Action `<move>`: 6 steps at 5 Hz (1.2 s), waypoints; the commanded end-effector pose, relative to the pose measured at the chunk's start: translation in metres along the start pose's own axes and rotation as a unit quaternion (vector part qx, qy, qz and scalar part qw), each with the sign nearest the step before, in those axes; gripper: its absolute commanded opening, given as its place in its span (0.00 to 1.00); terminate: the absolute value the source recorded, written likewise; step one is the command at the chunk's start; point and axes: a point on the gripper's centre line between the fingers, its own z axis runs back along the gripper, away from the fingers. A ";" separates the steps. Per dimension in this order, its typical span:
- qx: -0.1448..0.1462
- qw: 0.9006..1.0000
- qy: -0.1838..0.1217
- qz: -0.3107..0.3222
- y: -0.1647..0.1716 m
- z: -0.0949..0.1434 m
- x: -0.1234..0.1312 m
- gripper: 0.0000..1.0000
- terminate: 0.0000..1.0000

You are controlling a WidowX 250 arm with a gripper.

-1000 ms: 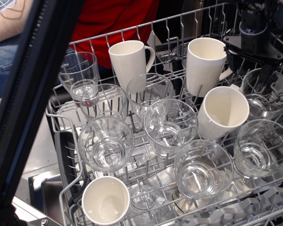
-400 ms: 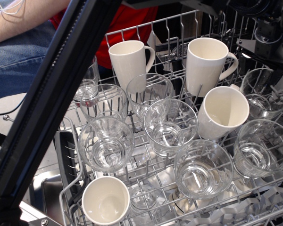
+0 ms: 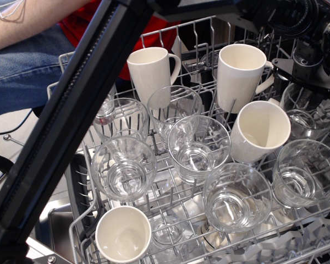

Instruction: Pick up glass cup

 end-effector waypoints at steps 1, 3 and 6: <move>0.017 1.000 -0.022 0.004 0.002 0.006 0.016 0.00 0.00; 0.024 1.000 -0.004 0.012 0.002 0.005 0.020 0.00 0.00; -0.027 0.997 0.042 0.064 0.008 0.059 0.053 0.00 0.00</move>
